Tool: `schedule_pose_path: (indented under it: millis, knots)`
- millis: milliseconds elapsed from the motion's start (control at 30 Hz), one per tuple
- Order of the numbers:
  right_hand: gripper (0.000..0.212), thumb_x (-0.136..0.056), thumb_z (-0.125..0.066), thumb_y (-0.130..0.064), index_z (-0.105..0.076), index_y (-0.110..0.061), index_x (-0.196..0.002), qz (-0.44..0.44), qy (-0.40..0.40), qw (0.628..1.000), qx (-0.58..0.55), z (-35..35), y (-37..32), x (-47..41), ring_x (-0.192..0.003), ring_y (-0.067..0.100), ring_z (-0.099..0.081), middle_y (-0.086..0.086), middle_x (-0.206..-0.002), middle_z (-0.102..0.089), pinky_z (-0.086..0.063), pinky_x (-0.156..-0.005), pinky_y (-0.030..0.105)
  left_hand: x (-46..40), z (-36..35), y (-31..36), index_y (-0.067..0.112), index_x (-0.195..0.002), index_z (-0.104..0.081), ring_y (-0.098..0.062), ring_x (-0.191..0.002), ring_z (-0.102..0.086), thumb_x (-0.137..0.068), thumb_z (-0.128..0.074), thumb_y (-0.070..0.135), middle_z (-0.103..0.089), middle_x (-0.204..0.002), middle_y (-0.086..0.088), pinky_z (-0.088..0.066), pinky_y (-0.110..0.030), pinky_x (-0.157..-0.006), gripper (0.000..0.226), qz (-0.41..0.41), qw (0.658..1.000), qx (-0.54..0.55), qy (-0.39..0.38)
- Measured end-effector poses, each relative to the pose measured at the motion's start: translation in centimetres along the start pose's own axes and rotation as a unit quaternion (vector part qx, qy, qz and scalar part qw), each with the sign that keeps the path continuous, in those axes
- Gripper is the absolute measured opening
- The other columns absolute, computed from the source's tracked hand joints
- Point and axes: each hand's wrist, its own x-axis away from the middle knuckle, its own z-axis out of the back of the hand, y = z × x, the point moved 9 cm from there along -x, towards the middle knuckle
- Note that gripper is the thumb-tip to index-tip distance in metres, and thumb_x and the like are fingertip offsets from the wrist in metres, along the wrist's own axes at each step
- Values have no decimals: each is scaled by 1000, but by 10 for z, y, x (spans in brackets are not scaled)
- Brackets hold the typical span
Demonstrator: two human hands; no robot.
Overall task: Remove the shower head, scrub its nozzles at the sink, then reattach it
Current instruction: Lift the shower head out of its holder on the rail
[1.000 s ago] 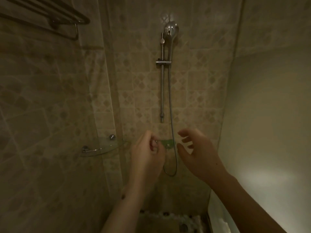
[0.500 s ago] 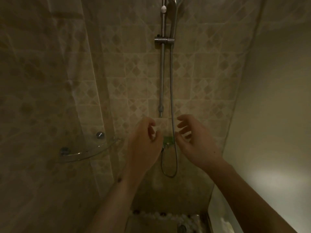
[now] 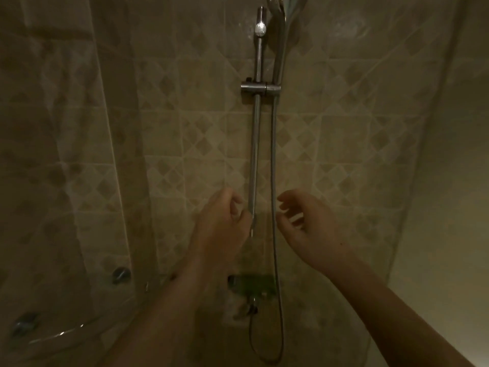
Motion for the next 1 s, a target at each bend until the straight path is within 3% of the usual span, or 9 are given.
schedule_pose_path:
  millis: [200,433,533,667,733,867,1000]
  knots:
    - [34,-89,-66,-22,-54,-26,-120,57,23,996,-66,6,53,-100,-85,3,-62,-13,-91,-59,-56,-69,25,-107,-29,3,28,-102,-55,-15,-77,-59,-92,-65,28,-57,-90,5,-50,-35,-66,14,-37,997,-63,22]
    - [33,-82,-64,-34,-51,-35,-112,71,42,994,-69,12,98,-218,-75,-4,-60,-11,-85,-61,-43,-56,7,-209,-34,23,30,-103,-54,-12,-75,-56,-80,-57,36,-55,-84,7,-47,-34,-65,24,-91,990,-75,83]
    - [36,-81,-61,-41,-51,-34,-114,83,59,994,-48,15,111,-249,-75,-2,-60,-13,-86,-59,-46,-59,15,-243,-36,27,34,-108,-51,-6,-77,-55,-82,-59,35,-53,-86,11,-46,-31,-64,27,-129,982,-99,91]
    - [41,-81,-61,-47,-45,-41,-118,75,77,994,-34,20,126,-286,-82,-5,-59,-16,-95,-56,-47,-61,17,-277,-40,33,35,-111,-49,11,-89,-51,-87,-65,25,-49,-96,21,-38,-8,-67,31,-189,968,-127,102]
    - [47,-78,-60,-51,-44,-40,-120,77,90,993,-29,22,129,-301,-83,-7,-58,-17,-97,-55,-49,-62,18,-291,-46,32,26,-116,-54,3,-94,-50,-87,-64,22,-54,-108,10,-38,-12,-75,31,-205,961,-154,99]
    - [64,-69,-60,-61,-43,-36,-125,63,100,992,-53,21,130,-327,-87,1,-60,-16,-100,-53,-54,-67,22,-309,-56,32,16,-129,-56,-26,-113,-54,-87,-64,23,-58,-124,-10,-42,-35,-90,42,-221,945,-220,99]
    - [57,-77,-65,-56,-45,-29,-124,84,128,987,-56,24,115,-346,-79,-8,-62,-21,-90,-58,-44,-54,5,-318,-63,32,19,-140,-54,-31,-125,-45,-87,-59,31,-54,-134,-11,-44,-46,-98,54,-223,936,-254,100]
